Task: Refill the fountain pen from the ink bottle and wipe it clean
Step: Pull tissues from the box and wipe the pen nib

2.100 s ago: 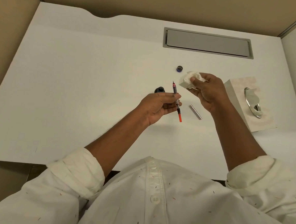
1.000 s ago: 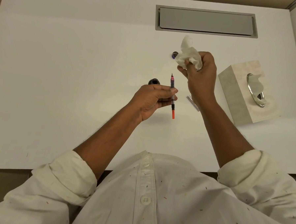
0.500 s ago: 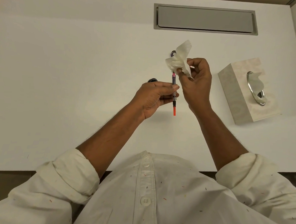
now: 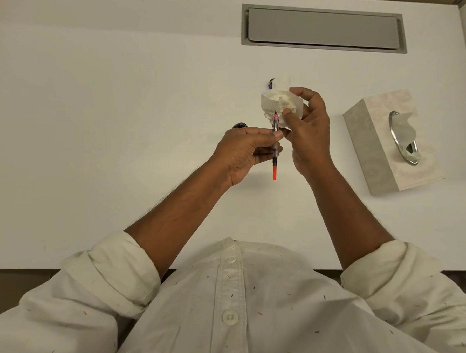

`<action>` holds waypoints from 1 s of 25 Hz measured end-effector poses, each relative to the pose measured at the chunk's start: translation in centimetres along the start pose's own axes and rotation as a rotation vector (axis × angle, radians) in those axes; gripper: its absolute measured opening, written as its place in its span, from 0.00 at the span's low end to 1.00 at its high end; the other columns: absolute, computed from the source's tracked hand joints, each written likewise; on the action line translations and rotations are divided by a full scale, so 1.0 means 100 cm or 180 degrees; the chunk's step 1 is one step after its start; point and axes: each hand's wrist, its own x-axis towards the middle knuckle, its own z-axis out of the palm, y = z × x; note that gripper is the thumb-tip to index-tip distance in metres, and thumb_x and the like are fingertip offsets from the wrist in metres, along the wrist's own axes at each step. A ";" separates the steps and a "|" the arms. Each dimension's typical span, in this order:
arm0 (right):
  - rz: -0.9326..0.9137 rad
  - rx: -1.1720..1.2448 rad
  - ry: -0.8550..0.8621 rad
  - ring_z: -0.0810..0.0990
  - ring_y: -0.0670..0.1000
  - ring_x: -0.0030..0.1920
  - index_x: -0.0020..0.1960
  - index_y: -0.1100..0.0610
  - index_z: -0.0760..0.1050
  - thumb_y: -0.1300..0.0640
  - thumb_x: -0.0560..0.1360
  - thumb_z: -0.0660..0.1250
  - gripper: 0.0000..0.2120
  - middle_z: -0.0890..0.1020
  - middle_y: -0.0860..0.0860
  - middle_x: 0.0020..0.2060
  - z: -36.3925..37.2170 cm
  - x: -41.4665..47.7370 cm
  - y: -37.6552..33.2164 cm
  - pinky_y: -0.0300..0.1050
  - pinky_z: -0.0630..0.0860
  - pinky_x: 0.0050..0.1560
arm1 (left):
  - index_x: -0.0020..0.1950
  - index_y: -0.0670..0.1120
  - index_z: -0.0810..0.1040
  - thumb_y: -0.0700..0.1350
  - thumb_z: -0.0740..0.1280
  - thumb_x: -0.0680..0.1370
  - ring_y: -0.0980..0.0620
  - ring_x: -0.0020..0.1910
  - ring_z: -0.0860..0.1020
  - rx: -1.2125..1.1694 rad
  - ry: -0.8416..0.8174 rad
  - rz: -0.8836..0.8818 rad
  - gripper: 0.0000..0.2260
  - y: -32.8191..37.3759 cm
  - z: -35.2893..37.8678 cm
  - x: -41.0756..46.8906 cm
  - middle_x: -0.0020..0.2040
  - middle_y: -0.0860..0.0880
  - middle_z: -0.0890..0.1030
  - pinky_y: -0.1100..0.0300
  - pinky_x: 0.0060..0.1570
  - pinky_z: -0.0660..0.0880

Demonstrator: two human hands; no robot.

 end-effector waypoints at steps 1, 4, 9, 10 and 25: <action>0.0036 0.0017 -0.0064 0.82 0.55 0.50 0.55 0.54 0.74 0.71 0.74 0.60 0.16 0.80 0.59 0.54 0.000 0.000 0.001 0.50 0.81 0.45 | 0.45 0.35 0.81 0.36 0.70 0.72 0.46 0.37 0.82 0.0006 0.0011 0.0009 0.05 0.000 0.000 0.000 0.30 0.47 0.82 0.48 0.54 0.79; 0.0262 0.0199 -0.0127 0.82 0.54 0.48 0.57 0.59 0.74 0.72 0.74 0.58 0.16 0.81 0.58 0.52 0.000 -0.001 0.002 0.47 0.81 0.43 | 0.45 0.35 0.80 0.35 0.70 0.72 0.45 0.37 0.82 0.0060 0.0047 0.0029 0.05 -0.001 0.001 0.000 0.30 0.46 0.81 0.48 0.53 0.79; 0.0483 0.0412 -0.0192 0.83 0.52 0.45 0.60 0.63 0.74 0.69 0.77 0.59 0.13 0.81 0.56 0.49 -0.004 0.000 0.005 0.47 0.81 0.44 | 0.42 0.36 0.80 0.35 0.70 0.72 0.44 0.37 0.81 0.0088 0.0137 -0.0011 0.02 0.001 0.003 0.000 0.31 0.44 0.81 0.48 0.52 0.80; 0.0503 0.0442 -0.0201 0.83 0.53 0.45 0.59 0.62 0.75 0.65 0.78 0.60 0.11 0.82 0.55 0.48 -0.005 0.000 0.005 0.48 0.81 0.46 | 0.41 0.36 0.80 0.35 0.70 0.71 0.44 0.37 0.81 0.0080 0.0152 -0.0028 0.02 0.001 0.003 0.000 0.32 0.44 0.80 0.48 0.52 0.80; 0.1278 0.0849 -0.0786 0.81 0.58 0.53 0.47 0.59 0.78 0.60 0.75 0.67 0.03 0.82 0.56 0.50 -0.028 0.013 -0.004 0.60 0.75 0.61 | 0.44 0.33 0.79 0.34 0.69 0.72 0.45 0.37 0.81 0.0174 0.0063 -0.0224 0.04 0.002 0.003 -0.003 0.33 0.43 0.79 0.52 0.49 0.80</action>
